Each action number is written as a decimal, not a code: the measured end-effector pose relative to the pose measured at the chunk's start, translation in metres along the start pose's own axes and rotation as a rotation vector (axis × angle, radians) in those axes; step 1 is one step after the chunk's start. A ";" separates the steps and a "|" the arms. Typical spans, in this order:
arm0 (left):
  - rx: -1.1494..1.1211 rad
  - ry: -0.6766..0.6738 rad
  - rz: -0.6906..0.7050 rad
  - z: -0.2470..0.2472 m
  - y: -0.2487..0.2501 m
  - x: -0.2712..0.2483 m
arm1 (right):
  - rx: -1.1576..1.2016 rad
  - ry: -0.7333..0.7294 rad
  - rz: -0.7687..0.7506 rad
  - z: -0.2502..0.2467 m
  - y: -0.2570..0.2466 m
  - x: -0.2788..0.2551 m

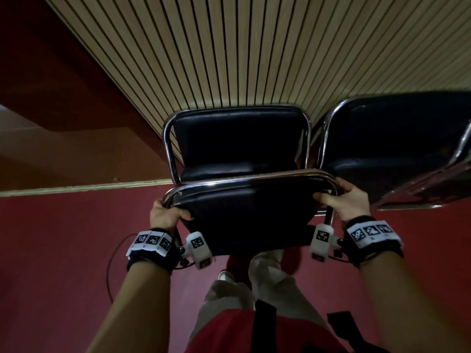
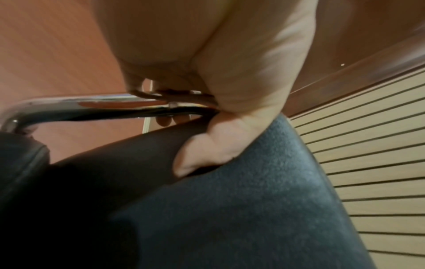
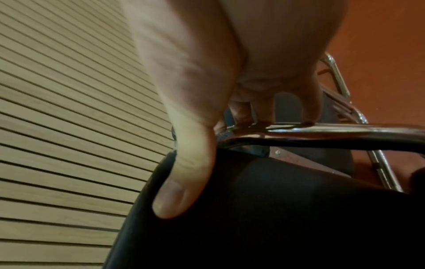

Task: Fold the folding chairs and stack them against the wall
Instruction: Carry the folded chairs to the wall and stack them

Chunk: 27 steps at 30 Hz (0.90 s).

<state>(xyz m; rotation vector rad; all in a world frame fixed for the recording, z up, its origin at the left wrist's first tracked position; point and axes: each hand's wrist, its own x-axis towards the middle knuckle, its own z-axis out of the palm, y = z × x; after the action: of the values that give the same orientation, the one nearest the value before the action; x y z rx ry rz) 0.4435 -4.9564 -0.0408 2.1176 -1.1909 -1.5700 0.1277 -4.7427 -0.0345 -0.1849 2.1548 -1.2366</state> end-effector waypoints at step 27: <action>0.071 0.017 -0.002 0.007 0.005 0.052 | -0.093 -0.021 0.013 0.028 0.022 0.038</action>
<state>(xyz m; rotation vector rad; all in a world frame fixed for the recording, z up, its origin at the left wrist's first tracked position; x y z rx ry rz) 0.4399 -4.9961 -0.0759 2.1725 -1.2574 -1.5287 0.1187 -4.7669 -0.0797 -0.2216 2.1932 -1.1233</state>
